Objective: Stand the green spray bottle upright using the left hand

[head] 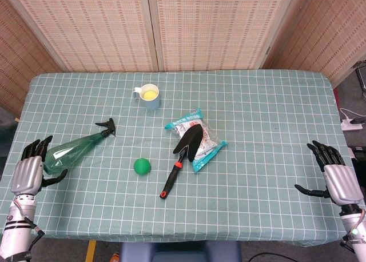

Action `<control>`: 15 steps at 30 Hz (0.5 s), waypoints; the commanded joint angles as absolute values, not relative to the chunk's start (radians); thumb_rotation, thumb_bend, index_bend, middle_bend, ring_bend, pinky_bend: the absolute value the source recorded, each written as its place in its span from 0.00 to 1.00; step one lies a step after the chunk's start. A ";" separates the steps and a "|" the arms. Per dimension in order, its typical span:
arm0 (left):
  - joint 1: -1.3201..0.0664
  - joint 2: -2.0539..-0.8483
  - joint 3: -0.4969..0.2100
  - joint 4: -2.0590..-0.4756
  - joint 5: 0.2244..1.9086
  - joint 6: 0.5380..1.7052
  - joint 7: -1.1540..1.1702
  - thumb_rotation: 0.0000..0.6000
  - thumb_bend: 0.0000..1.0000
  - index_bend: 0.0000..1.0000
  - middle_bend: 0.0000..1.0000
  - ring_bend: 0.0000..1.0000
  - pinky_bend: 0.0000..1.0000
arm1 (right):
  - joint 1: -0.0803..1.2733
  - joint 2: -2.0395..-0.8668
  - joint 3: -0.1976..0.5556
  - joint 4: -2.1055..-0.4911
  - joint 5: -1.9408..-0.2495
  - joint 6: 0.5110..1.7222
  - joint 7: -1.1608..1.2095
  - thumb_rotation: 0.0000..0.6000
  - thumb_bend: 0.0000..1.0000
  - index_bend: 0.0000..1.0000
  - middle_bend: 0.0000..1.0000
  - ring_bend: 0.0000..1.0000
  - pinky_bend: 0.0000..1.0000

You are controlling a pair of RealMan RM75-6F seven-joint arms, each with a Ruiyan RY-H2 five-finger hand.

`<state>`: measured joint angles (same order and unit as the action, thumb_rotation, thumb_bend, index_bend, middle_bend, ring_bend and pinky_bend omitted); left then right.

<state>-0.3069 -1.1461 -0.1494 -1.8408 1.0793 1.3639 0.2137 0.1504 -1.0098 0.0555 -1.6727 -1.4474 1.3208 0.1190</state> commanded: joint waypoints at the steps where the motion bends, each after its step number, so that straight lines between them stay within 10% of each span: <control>1: -0.311 -1.147 -0.154 -1.847 1.072 1.356 0.223 1.00 0.22 0.02 0.11 0.00 0.03 | 0.150 -1.009 0.054 -1.673 -1.449 1.321 0.121 1.00 0.00 0.00 0.00 0.00 0.00; 15: -0.663 -1.222 -0.370 -1.787 0.526 1.121 0.621 1.00 0.22 0.13 0.19 0.07 0.07 | 0.163 -1.010 0.062 -1.690 -1.422 1.297 0.093 1.00 0.00 0.00 0.00 0.00 0.00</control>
